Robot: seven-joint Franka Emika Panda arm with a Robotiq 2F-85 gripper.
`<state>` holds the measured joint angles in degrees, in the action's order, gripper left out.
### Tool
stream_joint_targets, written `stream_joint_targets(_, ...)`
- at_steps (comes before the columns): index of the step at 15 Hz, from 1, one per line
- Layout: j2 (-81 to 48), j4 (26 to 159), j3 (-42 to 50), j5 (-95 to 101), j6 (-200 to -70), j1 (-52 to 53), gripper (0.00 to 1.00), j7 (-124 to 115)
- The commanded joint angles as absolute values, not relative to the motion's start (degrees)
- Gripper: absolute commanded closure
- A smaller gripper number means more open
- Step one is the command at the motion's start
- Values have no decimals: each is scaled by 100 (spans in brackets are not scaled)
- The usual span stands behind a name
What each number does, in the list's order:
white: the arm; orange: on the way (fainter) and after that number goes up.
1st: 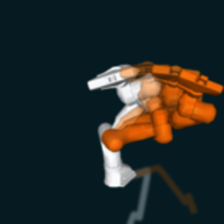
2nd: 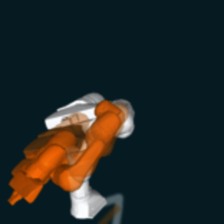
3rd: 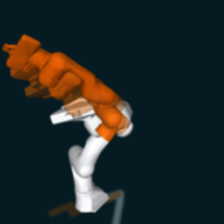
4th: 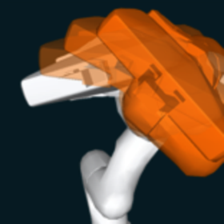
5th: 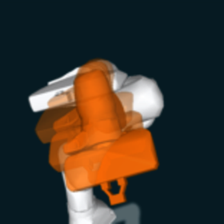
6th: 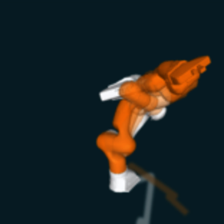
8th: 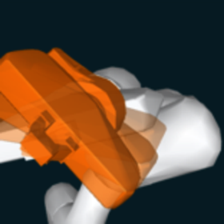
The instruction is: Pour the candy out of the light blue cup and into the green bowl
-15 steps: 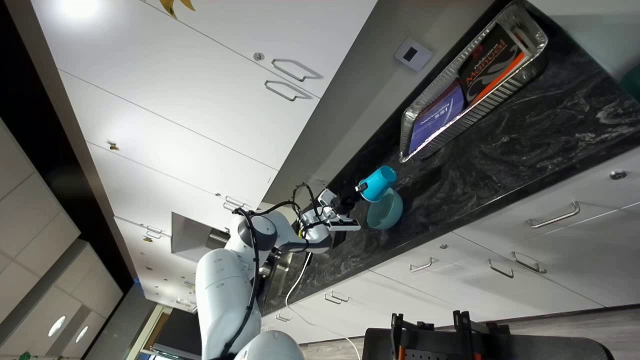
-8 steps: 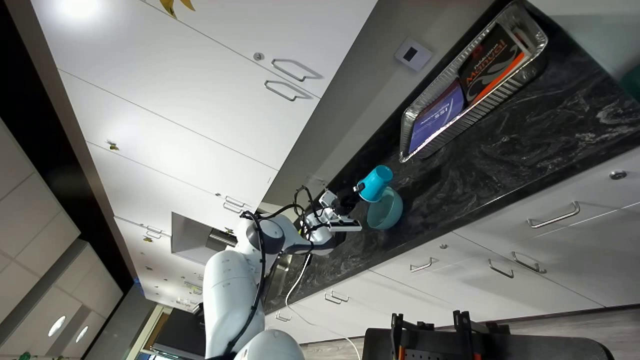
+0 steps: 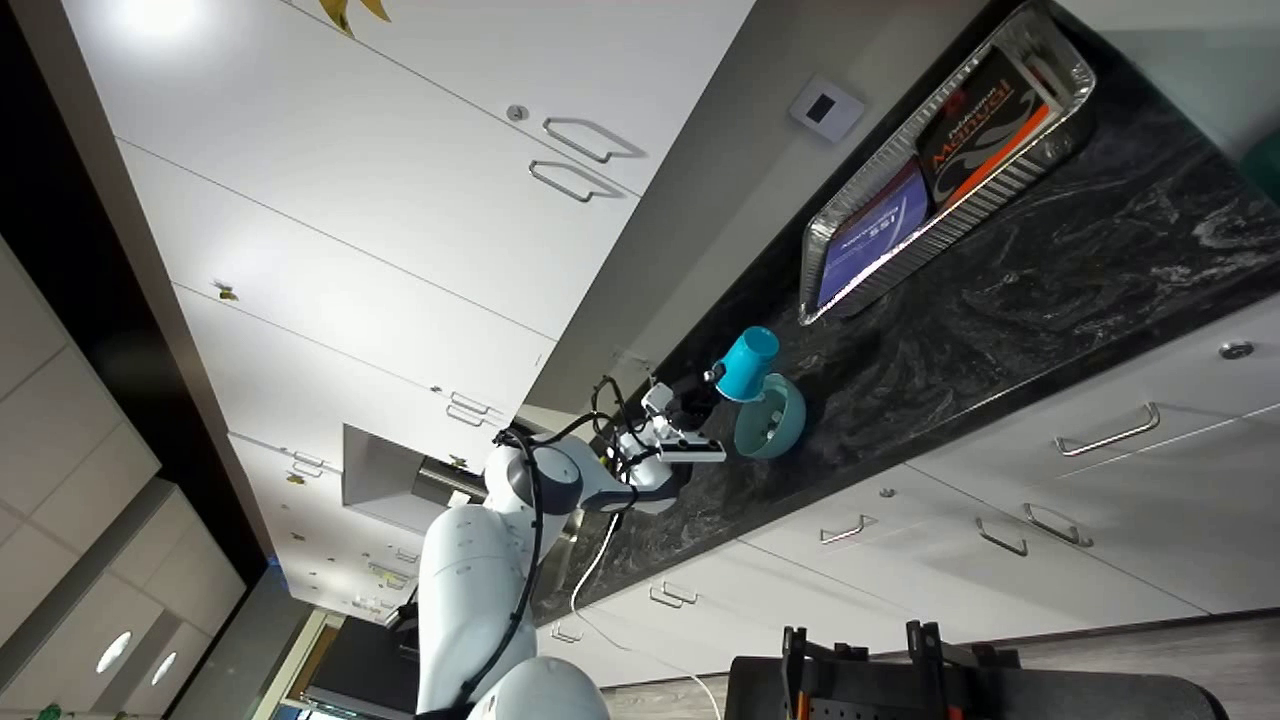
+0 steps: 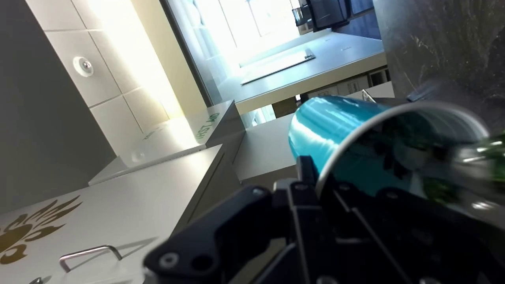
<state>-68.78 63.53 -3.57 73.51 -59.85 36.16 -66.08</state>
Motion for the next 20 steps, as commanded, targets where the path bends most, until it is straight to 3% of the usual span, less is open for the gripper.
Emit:
stream_joint_targets(1,-7157,5944,-191,7529,-5674,3748,99,-6201)
stream_joint_targets(20,-7396,5614,-170,7710,-5650,3718,99,-5725)
